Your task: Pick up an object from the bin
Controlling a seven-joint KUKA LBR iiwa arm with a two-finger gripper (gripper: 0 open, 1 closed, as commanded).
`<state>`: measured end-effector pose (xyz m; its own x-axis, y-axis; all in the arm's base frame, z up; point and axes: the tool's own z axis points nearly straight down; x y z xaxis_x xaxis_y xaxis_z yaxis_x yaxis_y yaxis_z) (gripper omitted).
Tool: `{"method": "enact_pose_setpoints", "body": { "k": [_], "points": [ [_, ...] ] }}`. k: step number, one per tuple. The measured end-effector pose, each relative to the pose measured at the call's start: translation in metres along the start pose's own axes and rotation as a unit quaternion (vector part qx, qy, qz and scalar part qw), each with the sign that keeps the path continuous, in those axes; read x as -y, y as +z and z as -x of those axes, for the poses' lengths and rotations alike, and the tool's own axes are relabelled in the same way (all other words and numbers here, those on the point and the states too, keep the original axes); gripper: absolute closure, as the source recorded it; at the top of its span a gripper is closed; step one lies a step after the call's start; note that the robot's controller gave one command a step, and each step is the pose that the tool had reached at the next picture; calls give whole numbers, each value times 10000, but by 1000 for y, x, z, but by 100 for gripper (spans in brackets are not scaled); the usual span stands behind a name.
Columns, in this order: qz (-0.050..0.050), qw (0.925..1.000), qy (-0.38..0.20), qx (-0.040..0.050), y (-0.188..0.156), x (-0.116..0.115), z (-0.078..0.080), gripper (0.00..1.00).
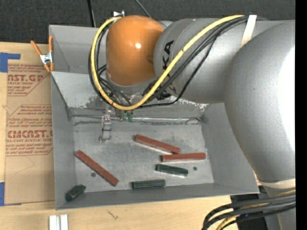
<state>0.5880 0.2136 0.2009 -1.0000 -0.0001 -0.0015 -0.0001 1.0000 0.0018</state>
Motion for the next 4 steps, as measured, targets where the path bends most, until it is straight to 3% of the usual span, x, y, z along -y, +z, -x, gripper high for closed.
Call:
{"method": "enact_pose_setpoints", "body": {
  "k": [1,2,3,4],
  "points": [
    [7,10000,-31,20,62,1,-20,0],
    [-12,9995,324,-27,134,-15,-37,0],
    [-6,9989,470,-10,131,-5,-60,100],
    [-5,9989,471,-10,131,-5,-60,100]
  ]
}}
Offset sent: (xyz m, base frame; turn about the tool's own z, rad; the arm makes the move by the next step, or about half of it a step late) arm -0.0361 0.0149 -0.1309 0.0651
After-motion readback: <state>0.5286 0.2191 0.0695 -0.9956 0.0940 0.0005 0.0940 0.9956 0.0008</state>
